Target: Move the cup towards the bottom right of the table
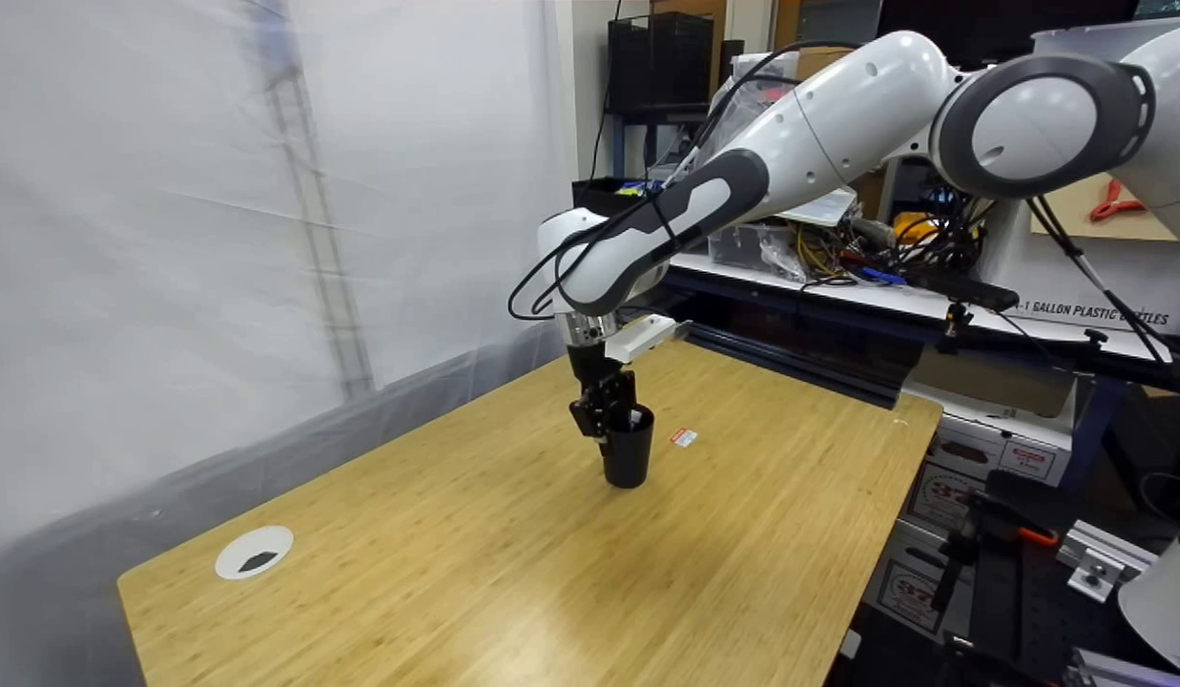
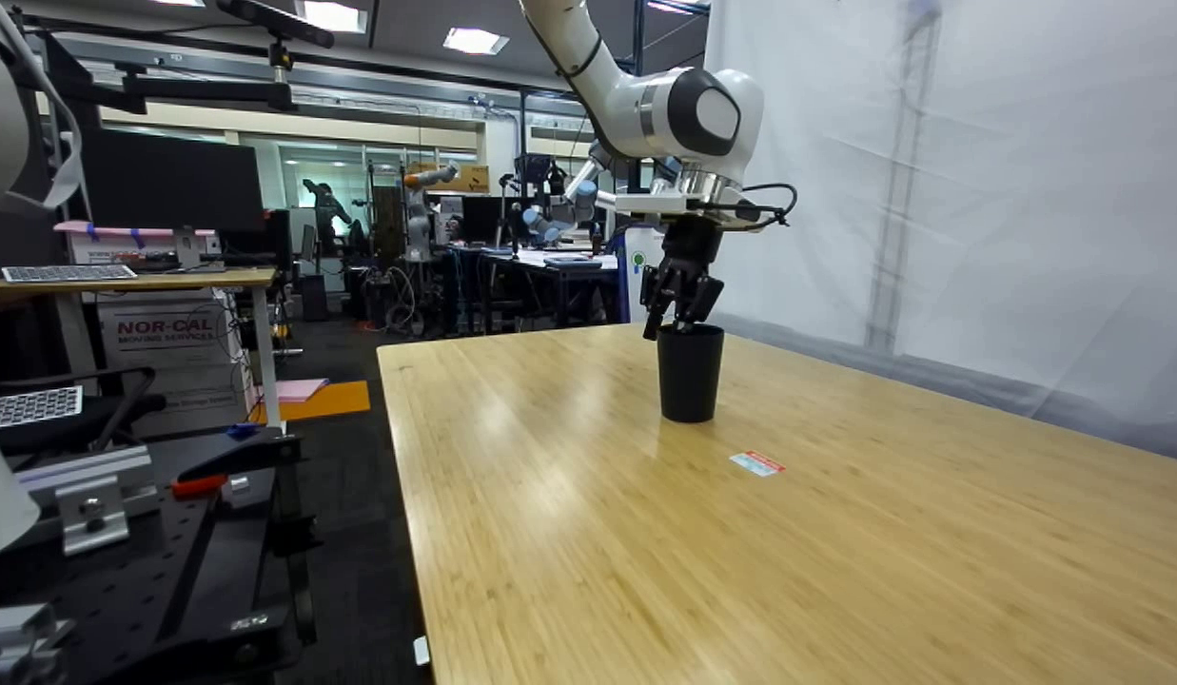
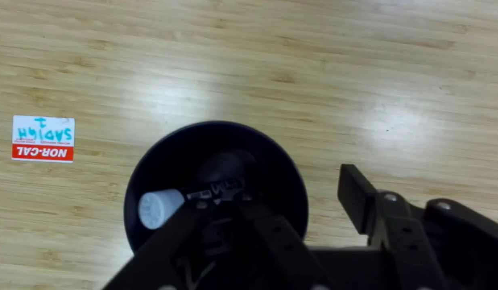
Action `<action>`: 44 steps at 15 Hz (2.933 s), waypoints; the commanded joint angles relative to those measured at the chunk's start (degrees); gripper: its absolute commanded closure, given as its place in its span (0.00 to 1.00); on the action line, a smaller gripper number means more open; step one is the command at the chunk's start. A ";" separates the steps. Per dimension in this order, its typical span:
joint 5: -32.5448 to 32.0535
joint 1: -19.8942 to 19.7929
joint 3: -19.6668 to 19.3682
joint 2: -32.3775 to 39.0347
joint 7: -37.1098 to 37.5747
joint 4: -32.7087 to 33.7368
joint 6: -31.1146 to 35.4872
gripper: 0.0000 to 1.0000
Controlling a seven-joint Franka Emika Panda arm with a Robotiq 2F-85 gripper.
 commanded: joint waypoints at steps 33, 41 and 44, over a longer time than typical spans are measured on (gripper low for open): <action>-4.00 0.40 -1.89 -28.22 8.10 -15.07 -5.13 0.99; -2.74 -3.68 -2.88 -38.20 6.99 -29.53 -2.87 0.99; -2.64 -5.33 -3.60 -40.74 6.33 -34.48 -0.58 0.99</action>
